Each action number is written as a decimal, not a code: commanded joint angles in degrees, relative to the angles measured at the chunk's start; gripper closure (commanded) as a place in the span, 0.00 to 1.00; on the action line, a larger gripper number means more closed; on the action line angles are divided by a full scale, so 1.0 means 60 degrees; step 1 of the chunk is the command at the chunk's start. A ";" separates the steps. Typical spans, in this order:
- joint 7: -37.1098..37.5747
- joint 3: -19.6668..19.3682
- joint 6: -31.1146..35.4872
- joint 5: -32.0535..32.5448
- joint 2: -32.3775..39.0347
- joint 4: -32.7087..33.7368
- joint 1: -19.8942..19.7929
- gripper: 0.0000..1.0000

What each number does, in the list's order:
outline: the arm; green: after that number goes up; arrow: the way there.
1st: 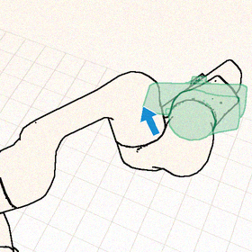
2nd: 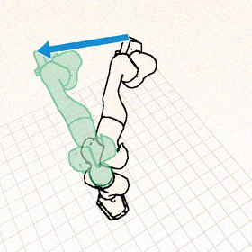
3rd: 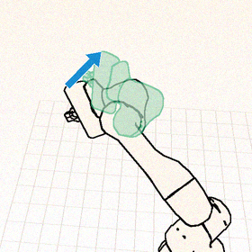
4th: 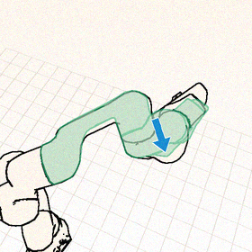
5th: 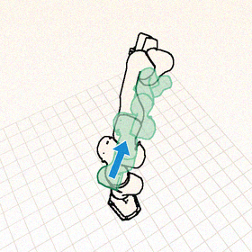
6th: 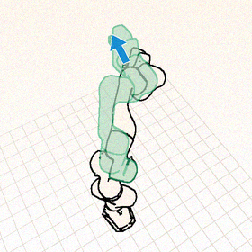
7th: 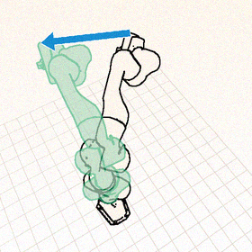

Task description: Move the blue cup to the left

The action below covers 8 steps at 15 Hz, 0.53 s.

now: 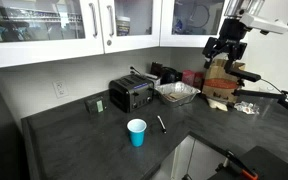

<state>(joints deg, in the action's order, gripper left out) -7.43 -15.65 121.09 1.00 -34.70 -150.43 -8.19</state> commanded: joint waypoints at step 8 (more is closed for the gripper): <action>-0.0050 0.0277 0.0032 -0.0141 0.0131 0.0029 -0.0076 0.00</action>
<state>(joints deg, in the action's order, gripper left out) -7.43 -15.60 121.09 0.99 -34.70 -150.44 -8.23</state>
